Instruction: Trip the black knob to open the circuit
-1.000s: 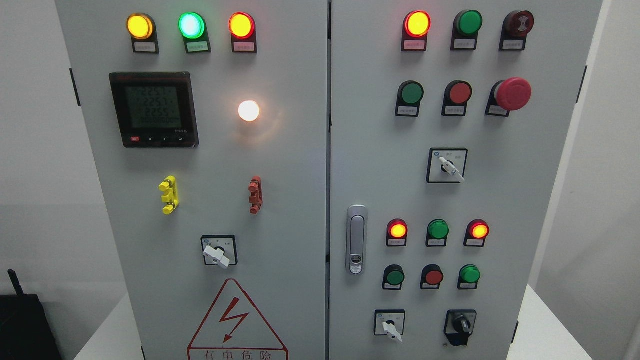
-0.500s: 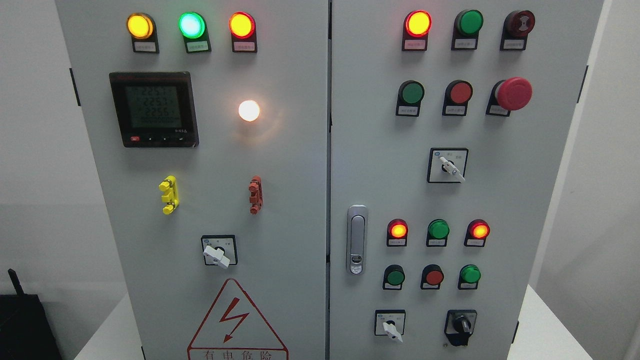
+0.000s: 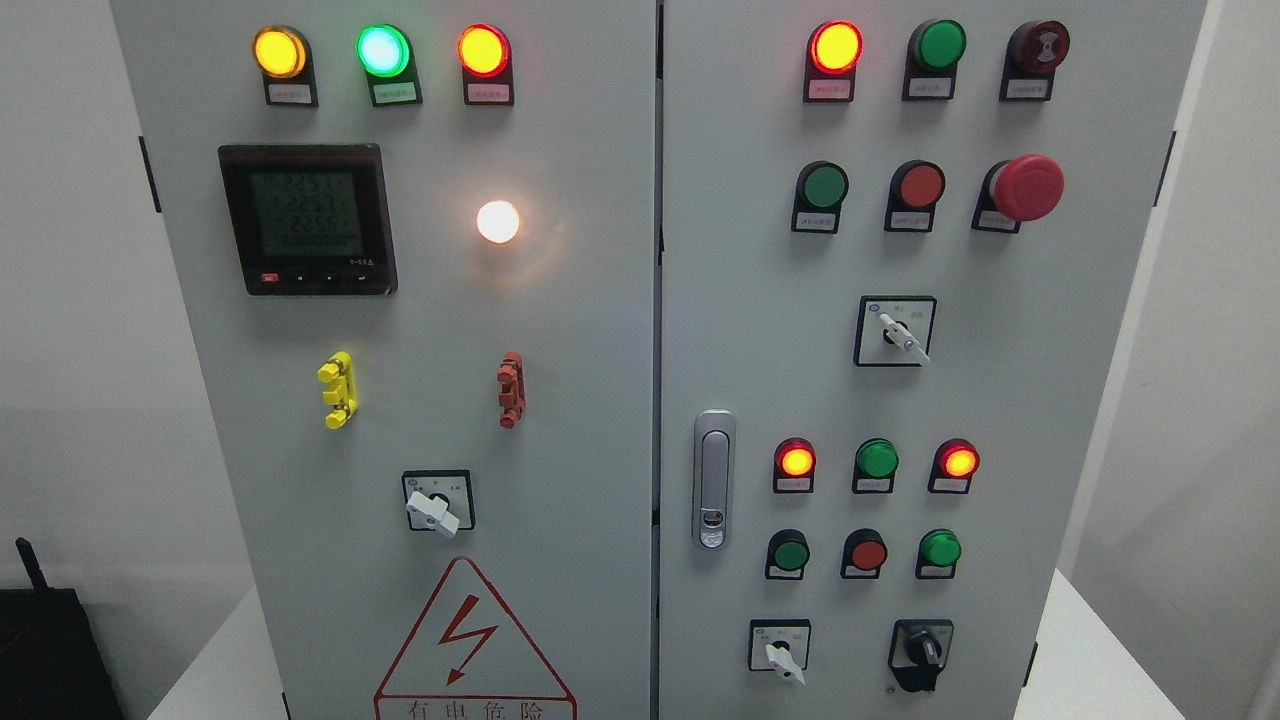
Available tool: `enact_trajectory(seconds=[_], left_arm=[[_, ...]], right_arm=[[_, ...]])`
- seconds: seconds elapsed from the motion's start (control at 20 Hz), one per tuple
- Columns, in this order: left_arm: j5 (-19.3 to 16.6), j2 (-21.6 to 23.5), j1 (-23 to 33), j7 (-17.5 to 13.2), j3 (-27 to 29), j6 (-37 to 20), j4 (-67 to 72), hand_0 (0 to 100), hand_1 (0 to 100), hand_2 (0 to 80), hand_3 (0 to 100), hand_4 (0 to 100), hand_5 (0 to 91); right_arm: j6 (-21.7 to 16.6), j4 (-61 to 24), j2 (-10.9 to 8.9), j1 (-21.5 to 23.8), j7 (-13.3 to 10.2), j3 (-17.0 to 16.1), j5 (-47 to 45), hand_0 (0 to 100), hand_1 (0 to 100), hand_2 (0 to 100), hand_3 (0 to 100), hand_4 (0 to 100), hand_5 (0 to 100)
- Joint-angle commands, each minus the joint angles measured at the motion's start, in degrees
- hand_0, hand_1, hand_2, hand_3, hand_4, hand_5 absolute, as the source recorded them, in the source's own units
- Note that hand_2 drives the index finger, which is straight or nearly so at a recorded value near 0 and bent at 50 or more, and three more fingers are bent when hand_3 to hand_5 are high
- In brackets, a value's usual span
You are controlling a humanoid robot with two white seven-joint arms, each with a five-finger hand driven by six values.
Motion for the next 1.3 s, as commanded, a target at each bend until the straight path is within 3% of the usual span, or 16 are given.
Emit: enact_trajectory(seconds=[0.0, 0.3, 0.95, 1.25], left_arm=[[0.14, -0.09, -0.14, 0.01, 0.07, -0.08, -0.01, 12, 39, 0.0, 0, 0, 0.0], [0.14, -0.09, -0.14, 0.01, 0.07, -0.08, -0.01, 12, 39, 0.0, 0, 0, 0.0], [0.14, -0.09, -0.14, 0.01, 0.07, -0.08, -0.01, 12, 39, 0.0, 0, 0, 0.0], [0.14, -0.09, -0.14, 0.01, 0.07, -0.08, -0.01, 12, 39, 0.0, 0, 0, 0.0]], right_arm=[[-2.90, -2.94, -0.07, 0.23, 0.36, 0.33, -0.49, 49, 74, 0, 82, 73, 54], [-3.35, -11.47, -0.16, 2.52, 0.36, 1.91, -0.57, 57, 75, 0, 82, 75, 59], [-2.74, -26.94, -0.33, 3.57, 0.54, 2.00, -3.91, 59, 76, 0, 83, 77, 67], [-2.38, -31.34, -0.33, 3.05, 0.45, 1.91, -3.83, 59, 75, 0, 83, 80, 81]])
